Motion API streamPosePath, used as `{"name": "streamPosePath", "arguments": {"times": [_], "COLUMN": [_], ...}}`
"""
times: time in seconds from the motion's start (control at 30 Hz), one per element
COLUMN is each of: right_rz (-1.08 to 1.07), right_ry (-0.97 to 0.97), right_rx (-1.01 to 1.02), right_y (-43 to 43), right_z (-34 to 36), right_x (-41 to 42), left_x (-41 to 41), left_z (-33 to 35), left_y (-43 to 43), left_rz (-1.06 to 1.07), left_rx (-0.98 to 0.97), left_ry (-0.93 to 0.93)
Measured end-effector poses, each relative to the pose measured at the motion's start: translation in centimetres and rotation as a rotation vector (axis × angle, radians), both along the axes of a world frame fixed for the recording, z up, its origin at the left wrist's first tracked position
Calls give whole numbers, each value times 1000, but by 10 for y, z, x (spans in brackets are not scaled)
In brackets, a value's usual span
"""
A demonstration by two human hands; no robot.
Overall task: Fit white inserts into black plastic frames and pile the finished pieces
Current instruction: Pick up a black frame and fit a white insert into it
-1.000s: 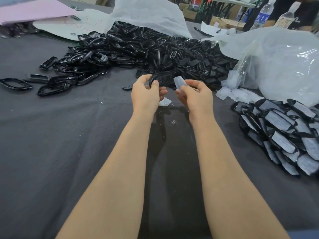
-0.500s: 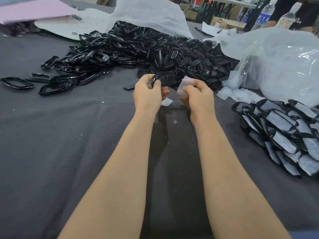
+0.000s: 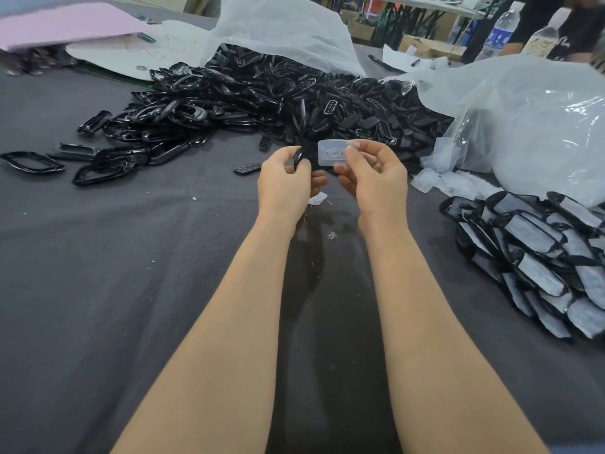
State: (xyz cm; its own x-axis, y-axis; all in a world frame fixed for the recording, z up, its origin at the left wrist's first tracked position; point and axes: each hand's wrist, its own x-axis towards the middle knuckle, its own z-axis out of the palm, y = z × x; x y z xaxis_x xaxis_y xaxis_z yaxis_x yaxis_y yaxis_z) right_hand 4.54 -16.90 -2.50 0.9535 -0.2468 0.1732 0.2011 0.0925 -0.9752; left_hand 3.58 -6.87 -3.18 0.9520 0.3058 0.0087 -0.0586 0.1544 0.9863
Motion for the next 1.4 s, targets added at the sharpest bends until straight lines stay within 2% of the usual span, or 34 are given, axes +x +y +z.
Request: {"name": "streamPosePath", "arguments": {"times": [0.17, 0.37, 0.7, 0.77, 0.97, 1.4], "right_rz": [-16, -37, -98, -97, -34, -67], "right_ry": [13, -8, -49, -46, 63, 35], "right_rx": [-107, -128, -270, -264, -78, -192], "right_y": [2, 0, 2, 3, 0, 1], "right_z": [-4, -9, -12, -13, -10, -11], "right_x": [2, 7, 7, 7, 10, 10], "left_x": [-3, -4, -2, 0, 2, 5], "left_z": [2, 4, 0, -3, -5, -7], "left_y": [-1, -2, -5, -3, -2, -2], "left_rz": [-85, -139, -80, -53, -46, -50], "left_rx": [18, 15, 107, 151, 161, 177], "left_ry": [-40, -55, -64, -59, -48, -50]}}
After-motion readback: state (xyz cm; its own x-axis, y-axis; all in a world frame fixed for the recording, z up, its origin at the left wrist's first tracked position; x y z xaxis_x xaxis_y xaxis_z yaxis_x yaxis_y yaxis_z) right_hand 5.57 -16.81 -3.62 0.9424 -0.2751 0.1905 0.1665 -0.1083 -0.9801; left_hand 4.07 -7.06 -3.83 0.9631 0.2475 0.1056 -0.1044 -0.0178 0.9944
